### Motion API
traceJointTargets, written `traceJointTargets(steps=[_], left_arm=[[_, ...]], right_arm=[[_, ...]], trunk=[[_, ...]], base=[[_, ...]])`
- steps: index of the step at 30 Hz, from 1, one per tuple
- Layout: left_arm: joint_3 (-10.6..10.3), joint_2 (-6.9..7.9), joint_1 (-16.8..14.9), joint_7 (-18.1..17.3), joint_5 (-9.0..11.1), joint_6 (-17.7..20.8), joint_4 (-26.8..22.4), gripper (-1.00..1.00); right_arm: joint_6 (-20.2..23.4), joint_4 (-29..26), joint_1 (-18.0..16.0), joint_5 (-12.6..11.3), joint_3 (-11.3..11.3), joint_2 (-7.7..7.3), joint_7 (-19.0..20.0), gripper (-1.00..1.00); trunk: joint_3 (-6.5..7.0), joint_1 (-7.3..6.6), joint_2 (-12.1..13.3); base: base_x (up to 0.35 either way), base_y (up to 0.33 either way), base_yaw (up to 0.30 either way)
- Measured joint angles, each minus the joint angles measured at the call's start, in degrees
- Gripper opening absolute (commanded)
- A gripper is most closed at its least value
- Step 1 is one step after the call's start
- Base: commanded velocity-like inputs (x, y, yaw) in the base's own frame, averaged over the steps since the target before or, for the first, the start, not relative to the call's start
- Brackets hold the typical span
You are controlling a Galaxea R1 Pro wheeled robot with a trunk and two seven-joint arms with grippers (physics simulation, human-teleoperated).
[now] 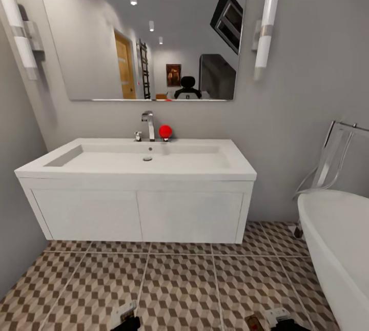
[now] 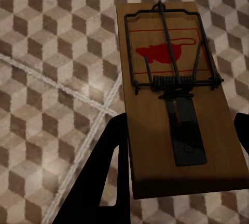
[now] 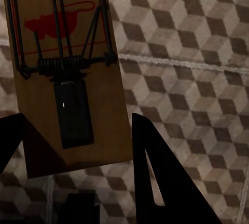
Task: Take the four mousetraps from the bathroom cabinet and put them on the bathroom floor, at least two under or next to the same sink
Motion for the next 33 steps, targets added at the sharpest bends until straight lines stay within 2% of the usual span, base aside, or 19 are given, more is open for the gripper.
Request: traceJointTargets(steps=[15,22,26,29,32,33], left_arm=[[0.01,0.07,0.0,0.54,0.1,-0.6,0.0,-1.0],[-0.11,-0.01,0.0,0.68,-0.28,-0.63,-0.31,-1.0],[-0.83,0.01,0.0,0.6,-1.03,-0.62,-0.79,-1.0],[-2.21,0.08,-0.01,0.44,-3.91,-0.21,-3.7,-1.0],[-2.59,-0.02,-0.01,0.52,-6.94,0.99,-8.36,-1.0],[-2.78,-0.05,-0.02,0.52,-8.81,2.68,-11.21,-1.0]], right_arm=[[-0.05,0.0,0.0,0.05,0.0,0.16,0.0,-1.0],[0.24,0.0,0.0,0.15,-0.15,0.12,-0.37,-1.0],[0.78,-0.13,0.0,0.33,-0.14,0.32,-1.34,-1.0],[0.18,-2.5,-0.06,0.33,-0.08,0.66,-4.04,-1.0],[0.12,-7.6,-0.08,0.2,-0.16,0.75,-5.61,-1.0],[0.33,-10.64,-0.09,0.15,-0.18,0.77,-6.13,-1.0]], trunk=[[-2.69,3.3,-6.02],[-3.95,4.83,-8.82],[-4.67,5.71,-10.43],[-5.2,6.37,-11.64],[-5.74,7.03,-12.84],[-5.91,7.25,-13.24]], base=[[0.0,0.0,0.0],[0.0,0.0,0.0],[0.0,0.0,0.0],[0.0,0.0,0.0],[0.0,0.0,0.0],[0.0,0.0,0.0]])
